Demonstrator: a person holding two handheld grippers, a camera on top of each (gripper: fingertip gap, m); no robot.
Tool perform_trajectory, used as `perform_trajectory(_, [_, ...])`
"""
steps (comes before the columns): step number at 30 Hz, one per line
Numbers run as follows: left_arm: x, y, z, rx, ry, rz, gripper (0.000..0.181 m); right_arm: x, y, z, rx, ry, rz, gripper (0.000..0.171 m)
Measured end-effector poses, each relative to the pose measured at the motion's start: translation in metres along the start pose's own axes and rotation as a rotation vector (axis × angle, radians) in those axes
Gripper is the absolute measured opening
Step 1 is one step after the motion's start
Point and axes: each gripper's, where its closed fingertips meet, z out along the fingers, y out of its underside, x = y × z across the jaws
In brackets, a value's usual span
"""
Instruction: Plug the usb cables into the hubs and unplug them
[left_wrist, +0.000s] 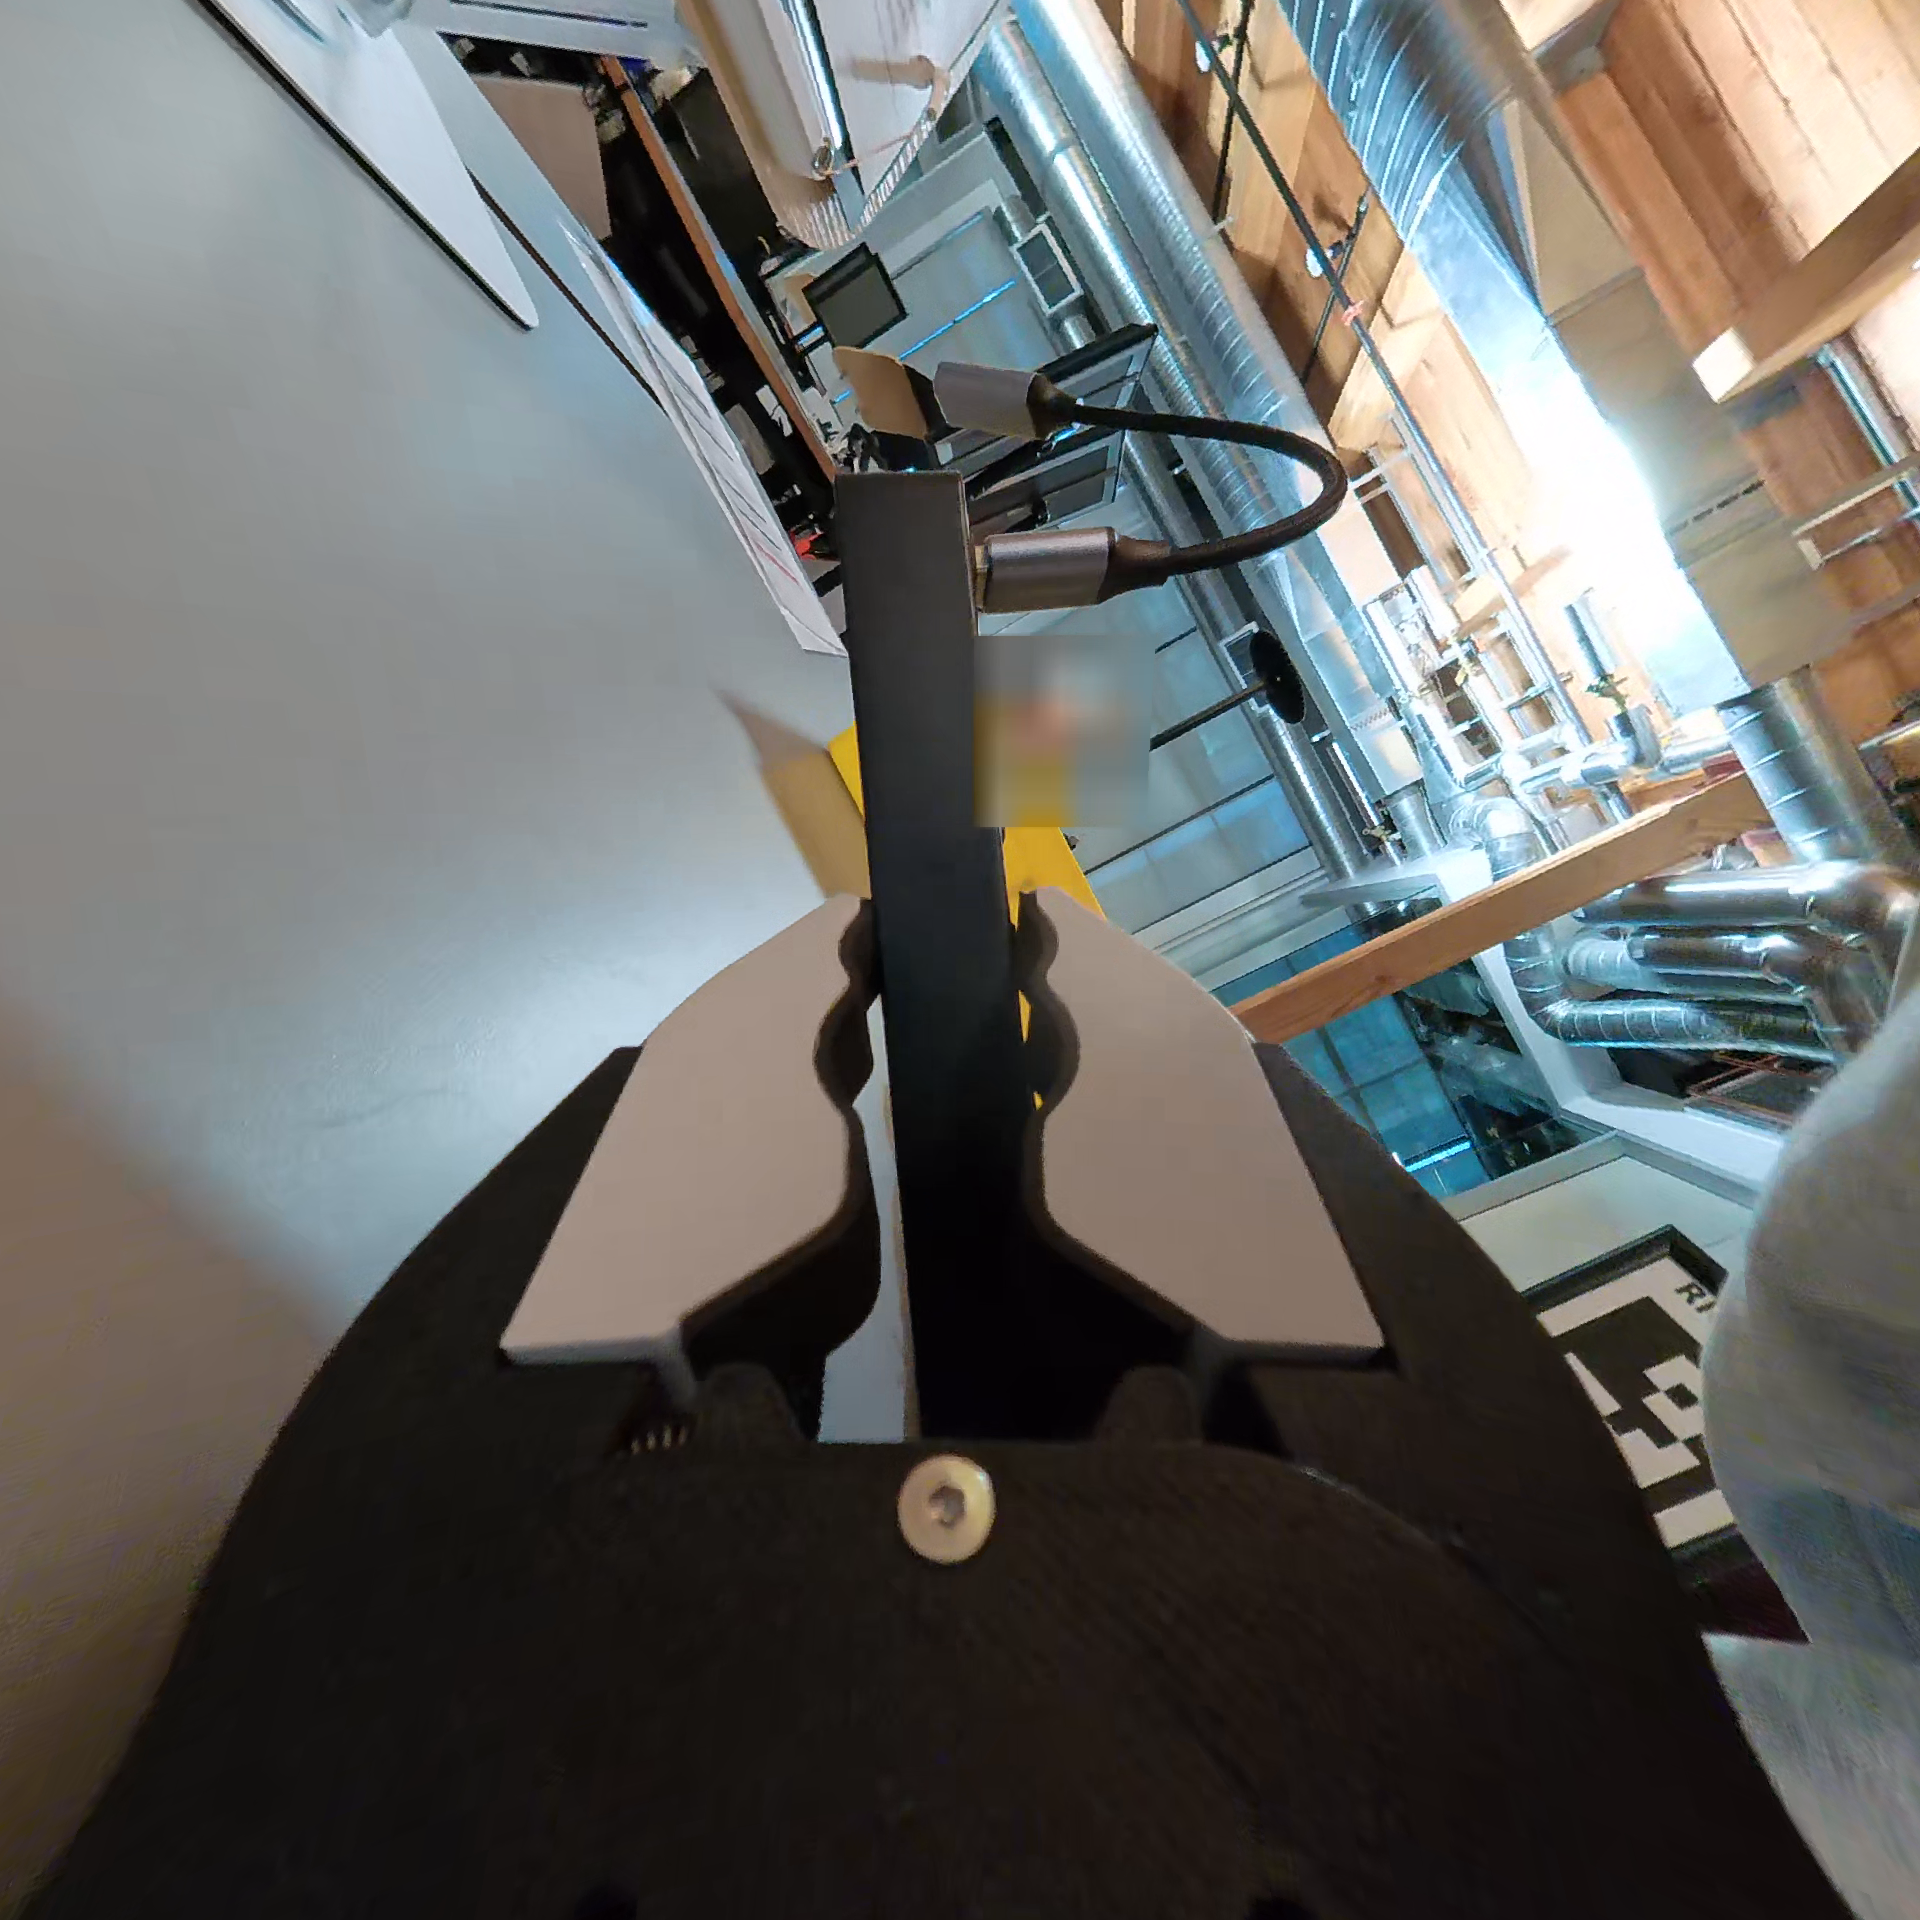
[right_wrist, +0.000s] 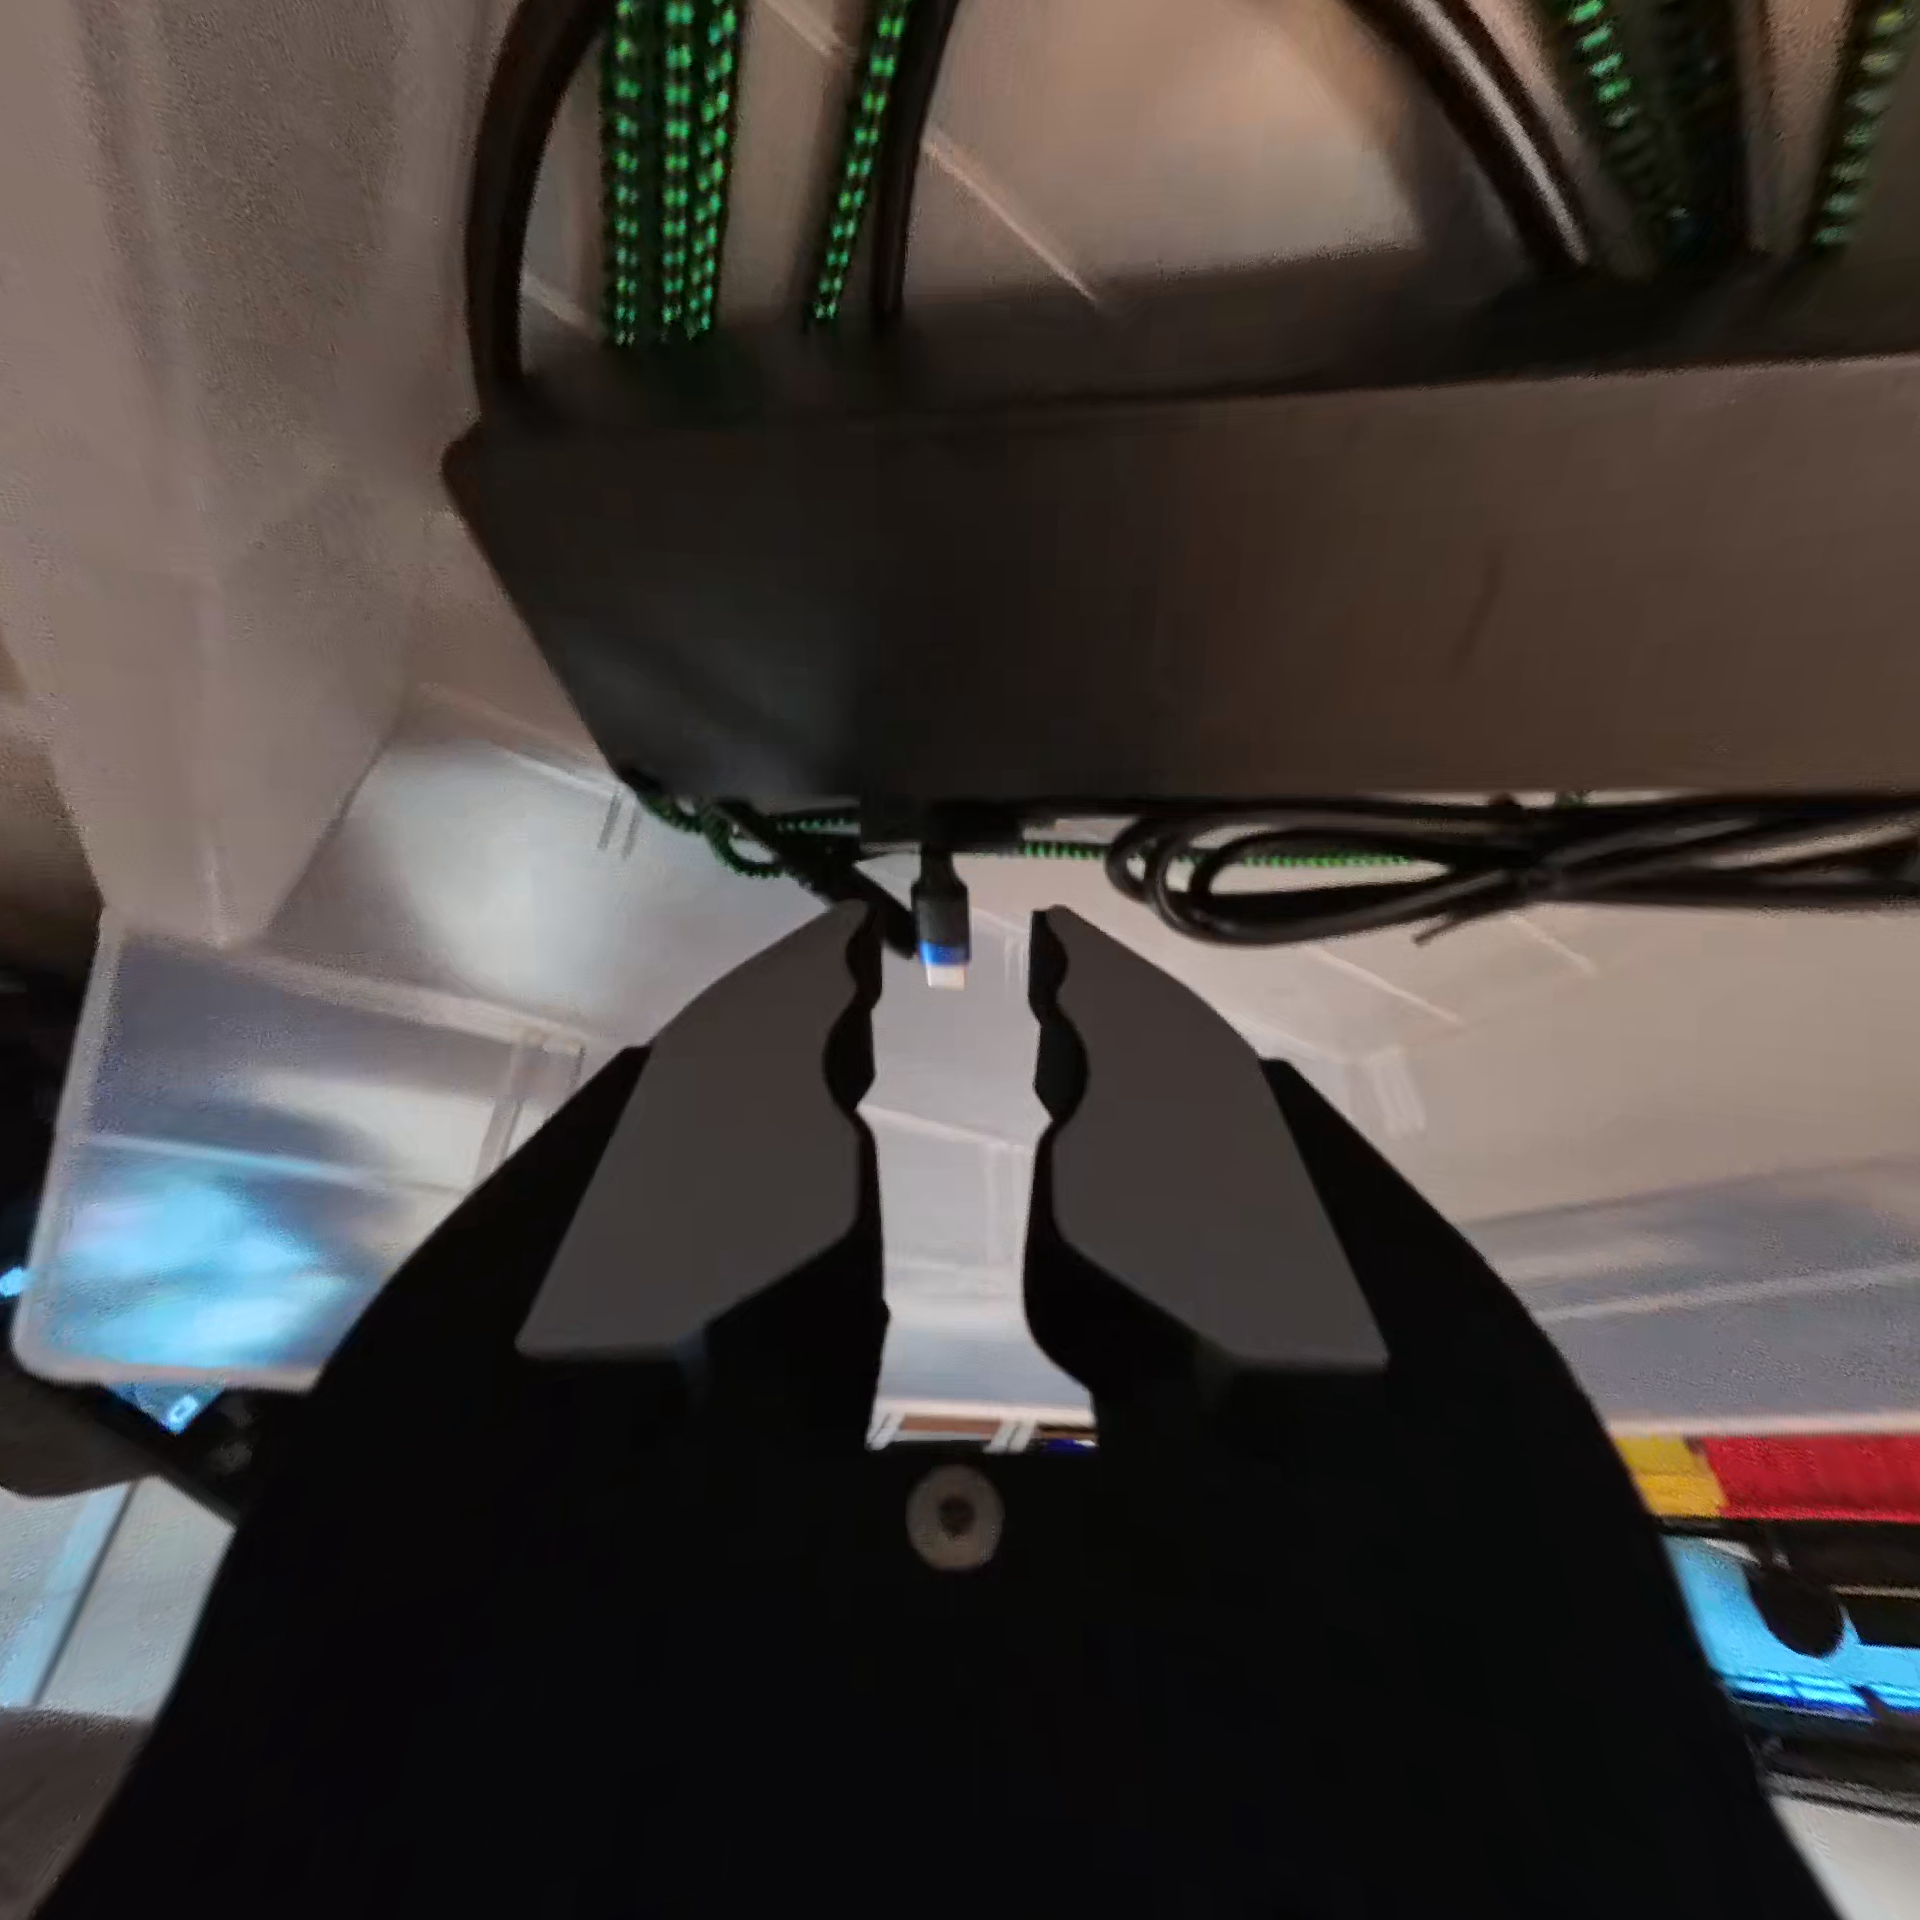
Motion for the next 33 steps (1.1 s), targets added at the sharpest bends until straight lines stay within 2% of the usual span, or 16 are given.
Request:
perform_trajectory(3, [0.001,0.000,0.000,0.001,0.003,-0.003,0.026,0.000,-0.004,0.007,0.029,-0.024,-0.005,0.012])
perform_trajectory(6, [0.000,0.000,0.000,-0.001,0.002,-0.006,0.026,0.005,0.003,-0.008,0.109,0.016,-0.001,0.011])
perform_trajectory(11, [0.000,0.002,0.001,-0.010,-0.002,-0.007,0.027,0.006,0.030,-0.080,0.428,0.093,0.083,0.011])
perform_trajectory(14, [-0.001,0.003,0.002,-0.017,-0.004,-0.007,0.027,0.001,0.065,-0.126,0.619,0.155,0.153,0.011])
perform_trajectory(17, [0.000,0.004,0.002,-0.020,-0.005,-0.004,0.027,-0.015,0.107,-0.152,0.748,0.227,0.212,0.011])
perform_trajectory(22, [0.001,0.007,0.003,-0.029,-0.002,-0.001,0.027,-0.071,0.163,-0.156,0.970,0.272,0.305,0.011])
perform_trajectory(28, [0.002,0.010,0.004,-0.034,-0.001,-0.002,0.026,-0.140,0.230,-0.166,1.423,0.283,0.565,0.011])
perform_trajectory(33, [0.001,0.007,0.002,-0.014,-0.004,-0.012,0.026,-0.204,0.295,-0.136,1.571,0.453,0.865,0.010])
